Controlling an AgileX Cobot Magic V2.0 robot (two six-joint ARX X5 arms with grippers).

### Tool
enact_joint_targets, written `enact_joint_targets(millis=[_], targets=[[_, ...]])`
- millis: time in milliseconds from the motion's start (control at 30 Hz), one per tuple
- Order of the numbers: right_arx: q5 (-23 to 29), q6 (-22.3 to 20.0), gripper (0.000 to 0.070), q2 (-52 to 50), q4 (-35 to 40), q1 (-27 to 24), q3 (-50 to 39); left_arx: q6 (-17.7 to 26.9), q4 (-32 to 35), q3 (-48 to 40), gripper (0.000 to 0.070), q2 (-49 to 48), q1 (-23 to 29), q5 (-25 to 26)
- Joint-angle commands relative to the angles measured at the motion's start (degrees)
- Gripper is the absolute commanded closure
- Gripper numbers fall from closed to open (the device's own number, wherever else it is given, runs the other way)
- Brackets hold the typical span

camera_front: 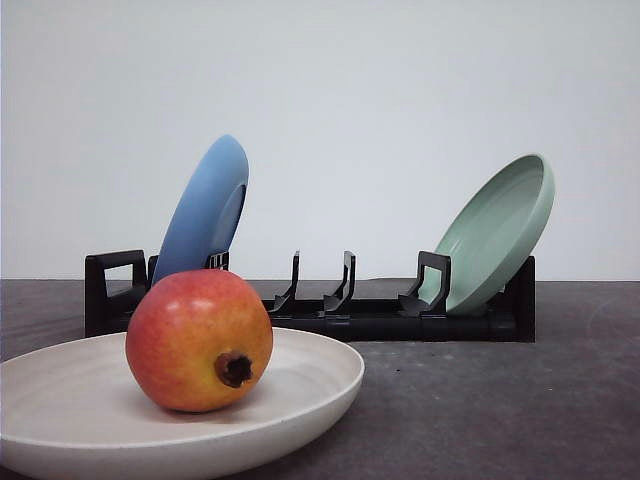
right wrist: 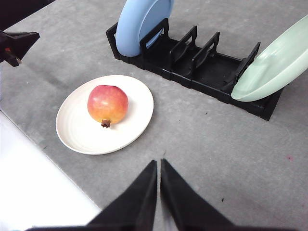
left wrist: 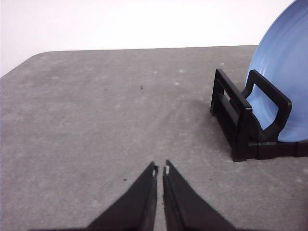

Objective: Place pomegranate in white plate

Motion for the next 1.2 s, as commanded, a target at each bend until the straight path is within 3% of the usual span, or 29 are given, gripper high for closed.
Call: enact_joint_targets(millis=[0,433,600,733,900,1033,1167], targets=[[0.09,0.39,0.0696,-0.02,0.59,0.68,0.50,0.39,-0.28,-0.55,0.0700,-0.07,0.09,0.26],[0.13,0.40,0.0696,-0.09,0.63,0.52,0.50,0.37,-0.28,-0.55,0.0700,-0.07,0.09,0.26],[-0.84,0.41,0.0696,-0.40,0.77,-4.40,0.46,0.38,-0.28,-0.55,0.0700,-0.07,0.09,0.26],[-0.48,-0.49,0.0696,-1.19,0.91,-11.62,0.42,0.37,-0.28,-0.55,0.0700,-0.07,0.09,0.26],[1.64,-8.82,0.0696,-1.32,3.12,-24.00,-0.33,0.38,-0.29,-0.55,0.0700,-0.07,0.09,0.26],[2.22,-17.98,0.0696,-2.14,14.29,-35.18,-4.84,0.37,-0.31,-0.55,0.0700,-0.07,0.09,0.26],[-2.47,-23.09,0.0696,-4.61,30.43,-45.75,-15.01,0.37,-0.31,-0.55,0.0700,-0.07,0.09,0.26]])
